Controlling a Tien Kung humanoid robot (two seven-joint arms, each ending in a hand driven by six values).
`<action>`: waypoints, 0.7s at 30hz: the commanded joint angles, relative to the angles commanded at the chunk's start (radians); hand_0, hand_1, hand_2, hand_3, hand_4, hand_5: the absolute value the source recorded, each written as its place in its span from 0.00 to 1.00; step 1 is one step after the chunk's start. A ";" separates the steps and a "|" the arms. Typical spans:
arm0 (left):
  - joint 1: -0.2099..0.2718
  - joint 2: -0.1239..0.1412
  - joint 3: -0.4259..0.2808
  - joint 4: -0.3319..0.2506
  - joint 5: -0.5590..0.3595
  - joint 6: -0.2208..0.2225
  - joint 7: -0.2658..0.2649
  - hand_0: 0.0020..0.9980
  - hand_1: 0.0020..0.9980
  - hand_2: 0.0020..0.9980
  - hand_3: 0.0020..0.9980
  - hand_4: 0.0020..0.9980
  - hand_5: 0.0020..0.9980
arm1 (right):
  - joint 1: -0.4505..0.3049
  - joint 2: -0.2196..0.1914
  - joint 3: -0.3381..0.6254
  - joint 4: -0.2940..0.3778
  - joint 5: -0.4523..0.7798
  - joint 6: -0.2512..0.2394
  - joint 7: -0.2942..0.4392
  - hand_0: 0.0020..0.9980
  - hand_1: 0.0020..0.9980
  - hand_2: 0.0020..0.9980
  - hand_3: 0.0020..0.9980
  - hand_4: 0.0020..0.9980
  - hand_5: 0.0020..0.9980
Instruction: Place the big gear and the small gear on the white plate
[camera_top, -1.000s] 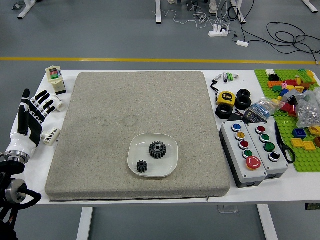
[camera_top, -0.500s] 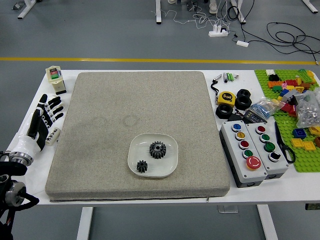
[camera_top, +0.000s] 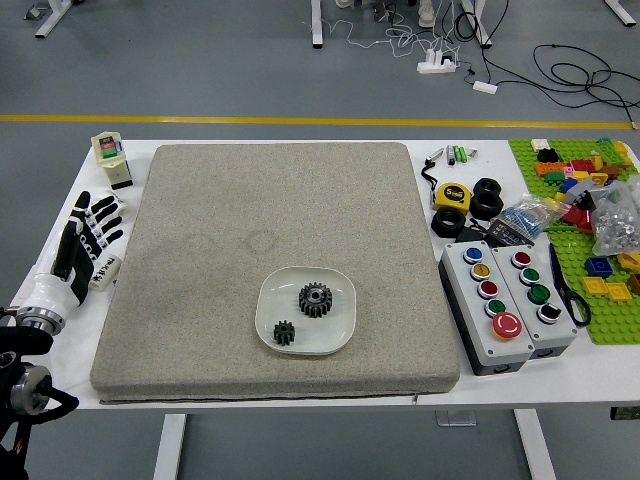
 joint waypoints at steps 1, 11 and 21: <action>0.000 0.001 0.001 0.000 0.000 0.001 0.000 0.86 0.91 0.91 0.85 0.84 1.00 | -0.001 0.000 0.000 0.000 0.001 0.000 0.000 0.60 0.61 0.70 0.56 0.75 0.67; 0.002 0.005 -0.001 -0.007 -0.003 0.013 -0.006 0.86 0.89 0.91 0.85 0.84 1.00 | -0.006 0.001 -0.002 0.000 0.001 -0.001 -0.001 0.60 0.61 0.70 0.56 0.75 0.67; 0.008 0.007 0.006 -0.007 -0.007 0.043 -0.016 0.77 0.72 0.77 0.89 0.84 1.00 | -0.012 0.003 -0.002 0.000 -0.004 0.000 -0.002 0.60 0.61 0.70 0.56 0.75 0.67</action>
